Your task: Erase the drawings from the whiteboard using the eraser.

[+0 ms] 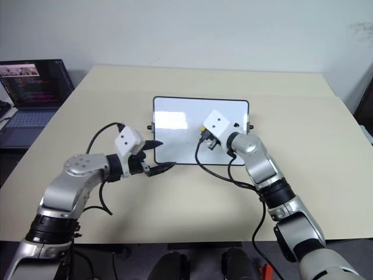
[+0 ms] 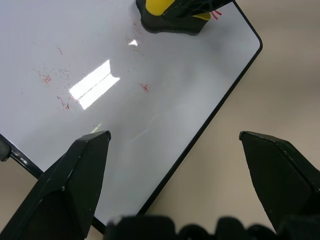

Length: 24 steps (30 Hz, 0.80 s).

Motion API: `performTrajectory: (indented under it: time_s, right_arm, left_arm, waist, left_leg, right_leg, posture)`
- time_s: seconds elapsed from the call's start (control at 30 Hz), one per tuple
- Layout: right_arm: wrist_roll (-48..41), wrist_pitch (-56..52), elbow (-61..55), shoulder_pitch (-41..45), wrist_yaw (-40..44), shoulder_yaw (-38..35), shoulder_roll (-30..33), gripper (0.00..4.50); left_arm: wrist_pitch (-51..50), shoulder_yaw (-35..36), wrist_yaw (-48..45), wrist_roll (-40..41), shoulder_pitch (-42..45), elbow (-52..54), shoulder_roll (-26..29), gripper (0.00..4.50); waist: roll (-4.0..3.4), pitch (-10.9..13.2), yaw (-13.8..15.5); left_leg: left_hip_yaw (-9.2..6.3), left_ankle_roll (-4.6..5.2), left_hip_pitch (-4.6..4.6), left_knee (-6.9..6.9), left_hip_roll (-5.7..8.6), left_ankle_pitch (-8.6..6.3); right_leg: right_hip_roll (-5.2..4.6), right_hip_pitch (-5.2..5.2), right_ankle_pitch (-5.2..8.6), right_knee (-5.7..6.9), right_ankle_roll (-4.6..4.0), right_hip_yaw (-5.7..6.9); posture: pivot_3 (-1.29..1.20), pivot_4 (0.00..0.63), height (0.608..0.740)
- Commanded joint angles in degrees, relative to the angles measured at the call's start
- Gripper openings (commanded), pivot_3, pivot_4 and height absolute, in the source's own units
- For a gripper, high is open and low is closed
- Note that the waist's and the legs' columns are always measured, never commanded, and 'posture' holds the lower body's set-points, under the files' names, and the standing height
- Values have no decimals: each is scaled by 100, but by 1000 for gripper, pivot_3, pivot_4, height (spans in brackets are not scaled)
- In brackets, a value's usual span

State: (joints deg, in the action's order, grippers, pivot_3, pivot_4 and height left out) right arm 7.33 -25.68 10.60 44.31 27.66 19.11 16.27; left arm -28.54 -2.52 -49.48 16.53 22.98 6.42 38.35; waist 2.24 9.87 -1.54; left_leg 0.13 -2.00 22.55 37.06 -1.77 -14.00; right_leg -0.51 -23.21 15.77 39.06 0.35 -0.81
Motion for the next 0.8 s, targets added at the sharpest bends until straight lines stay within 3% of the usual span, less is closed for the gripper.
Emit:
performTrajectory:
  time_s: [0.03, 0.2, 0.6, 0.8]
  right_arm:
    - [116, -234, 132, -195, 152, 10, 158, 964]
    - [82, -476, -281, -537, 679, 468, 52, 964]
    - [239, 250, 377, 240, -510, -56, -591, 964]
    - [103, -199, 142, -43, 433, 493, -659, 964]
  left_arm:
    - [13, 23, -5, 35, 37, 213, -19, 4500]
    - [8, 19, 7, 40, 34, 217, -29, 4500]
    - [-83, 27, 16, 17, -40, 229, 42, 4500]
    - [-155, 59, 41, 7, -72, 247, 90, 4500]
  waist:
    - [0, 0, 2]
    - [3, -2, -17]
    - [0, 0, -32]
    - [0, 0, -33]
  left_leg:
    - [0, 0, 0, 0, 0, 0]
    - [2, 0, -1, -1, -3, 0]
    - [3, 7, -5, -6, -10, 8]
    - [4, 6, 7, -9, -9, 6]
  right_leg:
    - [0, 0, 0, 0, 0, 0]
    - [0, 0, 0, -2, 0, -2]
    - [8, -3, -4, -2, -2, -4]
    - [4, -9, -10, -8, -13, -4]
  posture:
    - [0, 150, 740]
    - [0, 150, 740]
    - [0, 150, 740]
    - [0, 150, 740]
